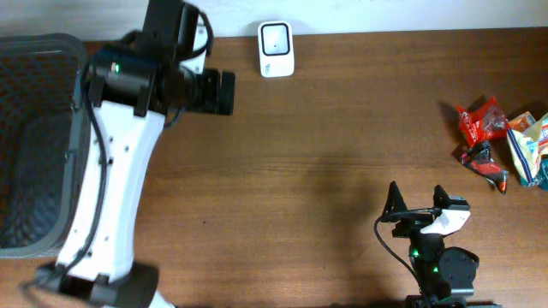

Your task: Scan the item barcode

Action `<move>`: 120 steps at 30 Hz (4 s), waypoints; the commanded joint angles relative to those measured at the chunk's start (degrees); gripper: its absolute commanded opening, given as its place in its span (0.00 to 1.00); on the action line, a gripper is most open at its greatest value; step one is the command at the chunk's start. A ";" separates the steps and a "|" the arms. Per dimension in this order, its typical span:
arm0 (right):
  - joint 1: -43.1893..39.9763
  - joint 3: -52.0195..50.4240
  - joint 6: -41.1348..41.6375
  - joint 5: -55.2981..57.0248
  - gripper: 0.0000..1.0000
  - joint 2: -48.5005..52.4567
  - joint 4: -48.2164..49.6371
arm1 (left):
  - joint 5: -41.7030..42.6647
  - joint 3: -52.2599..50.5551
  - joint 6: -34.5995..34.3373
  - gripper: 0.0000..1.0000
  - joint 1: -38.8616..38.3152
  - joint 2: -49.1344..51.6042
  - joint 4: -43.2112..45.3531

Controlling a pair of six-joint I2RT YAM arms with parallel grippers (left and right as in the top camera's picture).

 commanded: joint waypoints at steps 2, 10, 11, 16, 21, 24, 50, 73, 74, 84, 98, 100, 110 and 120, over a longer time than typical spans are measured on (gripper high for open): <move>0.35 -0.52 -0.13 0.98 0.98 -0.50 -0.11 | -0.59 -29.31 0.94 0.99 -0.11 -15.80 14.45; 0.35 -0.52 -0.13 0.98 0.98 -0.50 -0.11 | -0.83 -69.77 1.97 0.99 -0.09 -37.09 42.58; 0.35 -0.52 -0.13 0.98 0.98 -0.50 -0.11 | -0.83 -73.75 1.97 0.99 -0.09 -40.46 44.00; 0.35 -0.52 -0.13 0.98 0.98 -0.50 -0.11 | -0.83 -85.83 1.97 0.99 -0.07 -58.21 42.84; 0.35 -0.52 -0.13 0.98 0.98 -0.50 -0.11 | -0.87 -90.97 1.99 0.99 -0.04 -67.41 43.47; 0.35 -0.52 -0.13 0.98 0.98 -0.50 -0.11 | -1.42 -96.35 1.99 0.99 1.01 -71.43 48.65; 0.35 -0.52 -0.13 0.98 0.98 -0.50 -0.11 | 0.09 -124.93 3.72 0.99 10.69 -102.31 88.56; 0.35 -0.52 -0.13 0.96 0.98 -0.50 -0.11 | -1.07 -124.93 3.19 0.99 15.56 -102.31 78.07; 0.35 -0.52 -0.13 0.98 0.99 -0.50 -0.11 | -1.05 -124.93 3.21 0.99 15.56 -102.31 78.05; 0.35 -0.52 -0.13 0.98 0.98 -0.50 -0.11 | -0.96 -124.93 4.04 0.99 15.58 -102.31 77.99; 0.35 -0.52 -0.13 0.98 0.98 -0.50 -0.11 | -0.63 -124.93 6.67 0.99 15.58 -102.31 78.16; 0.35 -0.52 -0.13 0.98 0.98 -0.50 -0.11 | -0.63 -124.93 6.67 0.99 15.58 -102.29 78.14; 0.37 -0.52 -0.13 0.98 0.98 -0.50 -0.11 | -0.61 -124.91 6.67 0.99 15.58 -102.29 78.14; 0.37 -0.52 -0.13 0.98 0.98 -0.50 -0.11 | -0.61 -124.91 6.67 0.99 15.58 -102.31 78.14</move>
